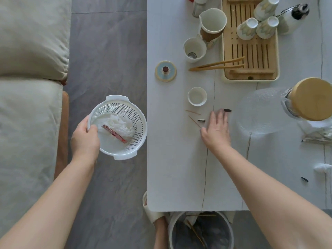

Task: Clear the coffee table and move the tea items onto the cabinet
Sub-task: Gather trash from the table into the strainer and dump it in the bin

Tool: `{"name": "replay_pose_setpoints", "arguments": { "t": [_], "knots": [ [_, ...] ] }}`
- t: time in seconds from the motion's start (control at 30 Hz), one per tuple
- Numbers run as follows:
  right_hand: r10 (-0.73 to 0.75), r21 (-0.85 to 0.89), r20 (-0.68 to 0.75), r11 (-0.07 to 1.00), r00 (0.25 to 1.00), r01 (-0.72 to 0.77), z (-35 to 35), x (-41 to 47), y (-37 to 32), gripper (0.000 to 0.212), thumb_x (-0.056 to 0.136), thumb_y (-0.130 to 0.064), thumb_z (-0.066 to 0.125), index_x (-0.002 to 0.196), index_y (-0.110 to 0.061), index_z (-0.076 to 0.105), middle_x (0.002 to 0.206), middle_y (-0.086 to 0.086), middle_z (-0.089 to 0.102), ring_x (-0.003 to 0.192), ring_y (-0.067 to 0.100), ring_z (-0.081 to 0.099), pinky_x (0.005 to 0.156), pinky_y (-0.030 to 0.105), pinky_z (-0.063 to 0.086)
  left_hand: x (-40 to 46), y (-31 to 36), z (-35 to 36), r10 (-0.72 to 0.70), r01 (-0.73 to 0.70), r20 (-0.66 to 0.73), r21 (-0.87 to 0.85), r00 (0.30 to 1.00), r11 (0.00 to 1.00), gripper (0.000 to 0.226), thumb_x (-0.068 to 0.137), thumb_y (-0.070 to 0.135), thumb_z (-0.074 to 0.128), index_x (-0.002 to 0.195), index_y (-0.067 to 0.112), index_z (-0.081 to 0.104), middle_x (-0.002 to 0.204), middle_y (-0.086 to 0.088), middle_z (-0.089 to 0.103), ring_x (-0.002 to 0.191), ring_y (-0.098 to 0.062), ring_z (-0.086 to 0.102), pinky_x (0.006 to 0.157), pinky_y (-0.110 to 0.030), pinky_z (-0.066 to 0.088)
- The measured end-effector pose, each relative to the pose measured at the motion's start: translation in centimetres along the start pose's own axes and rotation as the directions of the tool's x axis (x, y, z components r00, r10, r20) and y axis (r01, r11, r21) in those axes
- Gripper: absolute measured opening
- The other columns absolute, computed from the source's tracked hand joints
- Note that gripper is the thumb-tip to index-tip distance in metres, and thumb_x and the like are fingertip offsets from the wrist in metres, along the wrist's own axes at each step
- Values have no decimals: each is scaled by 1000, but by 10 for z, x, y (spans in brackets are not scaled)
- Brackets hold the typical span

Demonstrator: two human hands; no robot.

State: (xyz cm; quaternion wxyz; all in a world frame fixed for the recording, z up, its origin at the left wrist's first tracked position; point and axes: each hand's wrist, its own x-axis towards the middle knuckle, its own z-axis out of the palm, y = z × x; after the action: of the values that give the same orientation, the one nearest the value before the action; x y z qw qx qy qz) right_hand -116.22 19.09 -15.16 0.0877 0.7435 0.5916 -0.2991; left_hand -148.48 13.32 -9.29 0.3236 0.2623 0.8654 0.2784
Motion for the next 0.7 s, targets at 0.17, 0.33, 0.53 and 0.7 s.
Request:
{"name": "replay_pose_setpoints", "arguments": {
  "t": [0.17,0.33,0.53,0.7],
  "knots": [
    [-112,-2,-14,994,994,112,24,-19,-24,65,90,-21,38,148,-8,11,158,14,-3,146,25,-6,117,37,0,0,-5,5,-10,10,3,31,1000,999,47,81,14,36,117,32,61,112,5,67,100,-22,58,81,-35,44],
    [-4,26,-78,1000,997,6,-3,9,-10,65,92,-24,37,149,-10,7,158,14,-6,146,26,-9,117,38,0,-1,-1,12,-24,23,15,44,1000,999,46,84,12,37,119,30,61,115,4,65,104,-21,57,85,-36,46],
    [-80,62,9,995,997,80,9,-11,-32,60,93,-16,34,146,-1,12,157,18,-2,146,27,-7,117,35,3,-3,9,13,-26,25,20,43,999,999,48,86,9,34,123,26,59,123,2,62,113,-20,54,99,-40,45],
    [-322,69,49,945,945,319,34,-37,-56,61,91,-13,37,148,-7,13,159,9,1,146,22,-1,116,33,7,-5,10,11,-13,12,31,40,999,999,45,88,9,34,120,29,60,117,5,63,109,-19,55,91,-34,44]
  ]
}}
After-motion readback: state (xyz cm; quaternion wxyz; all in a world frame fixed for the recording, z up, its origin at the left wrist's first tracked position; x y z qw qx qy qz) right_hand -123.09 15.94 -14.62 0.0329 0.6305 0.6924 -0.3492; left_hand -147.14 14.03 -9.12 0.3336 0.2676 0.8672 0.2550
